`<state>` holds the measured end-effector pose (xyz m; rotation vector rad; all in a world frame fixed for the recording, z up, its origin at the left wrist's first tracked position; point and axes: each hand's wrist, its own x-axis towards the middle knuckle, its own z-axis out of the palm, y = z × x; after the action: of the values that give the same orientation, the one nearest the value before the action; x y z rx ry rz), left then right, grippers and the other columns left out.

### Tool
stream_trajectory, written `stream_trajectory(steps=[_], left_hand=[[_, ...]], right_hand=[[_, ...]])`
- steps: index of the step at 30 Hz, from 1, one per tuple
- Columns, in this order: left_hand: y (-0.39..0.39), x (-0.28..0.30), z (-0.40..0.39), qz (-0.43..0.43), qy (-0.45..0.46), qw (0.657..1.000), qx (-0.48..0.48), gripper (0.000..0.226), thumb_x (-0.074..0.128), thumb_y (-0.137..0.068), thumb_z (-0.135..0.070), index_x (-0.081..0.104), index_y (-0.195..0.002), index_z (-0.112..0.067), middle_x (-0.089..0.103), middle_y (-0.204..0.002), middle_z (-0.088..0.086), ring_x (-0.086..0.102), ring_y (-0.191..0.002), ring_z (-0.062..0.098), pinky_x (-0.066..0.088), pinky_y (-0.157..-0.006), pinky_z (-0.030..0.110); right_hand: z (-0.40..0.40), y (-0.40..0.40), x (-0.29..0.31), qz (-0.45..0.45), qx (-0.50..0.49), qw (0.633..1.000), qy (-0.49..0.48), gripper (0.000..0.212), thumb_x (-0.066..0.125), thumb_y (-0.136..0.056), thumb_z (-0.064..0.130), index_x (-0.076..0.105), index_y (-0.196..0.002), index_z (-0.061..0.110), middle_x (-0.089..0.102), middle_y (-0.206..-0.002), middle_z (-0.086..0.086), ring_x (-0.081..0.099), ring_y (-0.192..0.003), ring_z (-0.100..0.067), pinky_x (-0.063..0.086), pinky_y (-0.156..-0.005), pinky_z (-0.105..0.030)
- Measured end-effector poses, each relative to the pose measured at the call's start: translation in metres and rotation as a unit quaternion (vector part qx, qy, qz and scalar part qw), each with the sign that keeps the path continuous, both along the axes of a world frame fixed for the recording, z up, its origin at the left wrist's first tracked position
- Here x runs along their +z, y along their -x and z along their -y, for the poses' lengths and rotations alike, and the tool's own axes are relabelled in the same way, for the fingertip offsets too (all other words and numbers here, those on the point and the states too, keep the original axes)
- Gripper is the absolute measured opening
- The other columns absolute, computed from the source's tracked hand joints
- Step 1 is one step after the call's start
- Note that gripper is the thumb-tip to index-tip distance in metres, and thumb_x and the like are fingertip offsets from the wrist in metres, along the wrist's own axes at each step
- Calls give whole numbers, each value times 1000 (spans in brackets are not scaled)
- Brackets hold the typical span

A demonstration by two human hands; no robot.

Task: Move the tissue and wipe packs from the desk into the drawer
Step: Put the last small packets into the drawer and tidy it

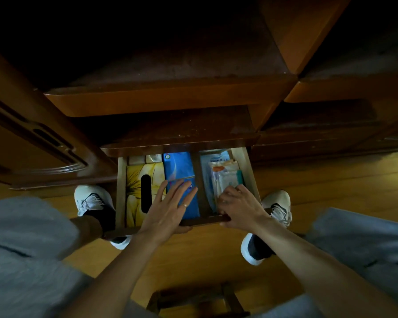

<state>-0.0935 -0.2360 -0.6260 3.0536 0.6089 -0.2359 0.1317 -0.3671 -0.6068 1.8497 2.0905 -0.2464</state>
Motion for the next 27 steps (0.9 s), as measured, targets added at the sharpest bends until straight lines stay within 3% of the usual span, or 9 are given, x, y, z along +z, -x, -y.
stream_trajectory(steps=[3, 7, 11, 15, 17, 21, 24, 27], left_hand=[[-2, -3, -3, -2, -7, 1000, 5, 125, 80, -68, -65, 13, -161, -15, 22, -162, 17, 14, -152, 33, 0, -123, 57], [-2, 1, -7, 33, -22, 997, 63, 116, 70, -77, -68, 6, -161, -18, 16, -165, 14, 13, -153, 32, 8, -123, 57], [-16, 9, -21, 66, -64, 990, 111, 111, 69, -80, -59, 7, -161, -16, 2, -168, 16, -3, -154, 33, 6, -123, 58], [-27, 20, -63, 64, -110, 979, 160, 125, 75, -72, -61, 3, -162, -12, 4, -167, 18, 0, -155, 35, 0, -124, 56], [-32, 23, -88, 36, -125, 976, 177, 127, 75, -71, -62, 2, -161, -10, 3, -167, 18, 0, -155, 35, 0, -124, 56], [-31, 21, -120, -7, -133, 975, 177, 117, 84, -76, -40, 6, -159, -14, 22, -158, 12, 21, -148, 31, 7, -124, 52], [-30, 22, -131, -14, -131, 977, 165, 108, 89, -71, -22, 22, -155, -16, 33, -149, 11, 33, -139, 30, 19, -122, 50], [-34, 19, -135, 20, -133, 978, 158, 98, 88, -69, -12, 32, -149, -15, 40, -142, 13, 41, -131, 32, 29, -116, 50]], right_hand=[[-1, 1, -4, -22, -23, 999, -17, 45, 65, -87, 61, 72, -111, 25, 69, -119, 3, 54, -122, -23, 41, -99, -43], [-10, -2, -5, -30, -80, 994, -72, 46, 76, -81, 57, 72, -112, 23, 68, -121, 2, 55, -122, -24, 44, -98, -42], [-35, -7, -5, -25, -163, 978, -131, 86, 90, -65, 54, 53, -138, 26, 47, -148, -7, 39, -139, -30, 42, -107, -49], [-69, -20, -7, -11, -189, 964, -185, 111, 93, -63, 47, 37, -155, 20, 38, -158, -10, 32, -147, -31, 29, -116, -50], [-82, -28, -12, 6, -179, 959, -218, 104, 93, -69, 40, 39, -154, 19, 49, -151, -9, 39, -141, -30, 25, -114, -48], [-99, -43, -17, 20, -176, 941, -288, 90, 93, -71, 19, 44, -146, 21, 48, -141, -13, 47, -122, -33, 45, -103, -49], [-115, -53, -9, 33, -216, 936, -276, 88, 94, -70, 27, 49, -144, 18, 52, -141, -15, 55, -119, -36, 50, -98, -50], [-125, -60, -12, 51, -186, 939, -286, 75, 96, -68, 28, 62, -133, 14, 62, -130, -15, 62, -113, -36, 53, -94, -48]])
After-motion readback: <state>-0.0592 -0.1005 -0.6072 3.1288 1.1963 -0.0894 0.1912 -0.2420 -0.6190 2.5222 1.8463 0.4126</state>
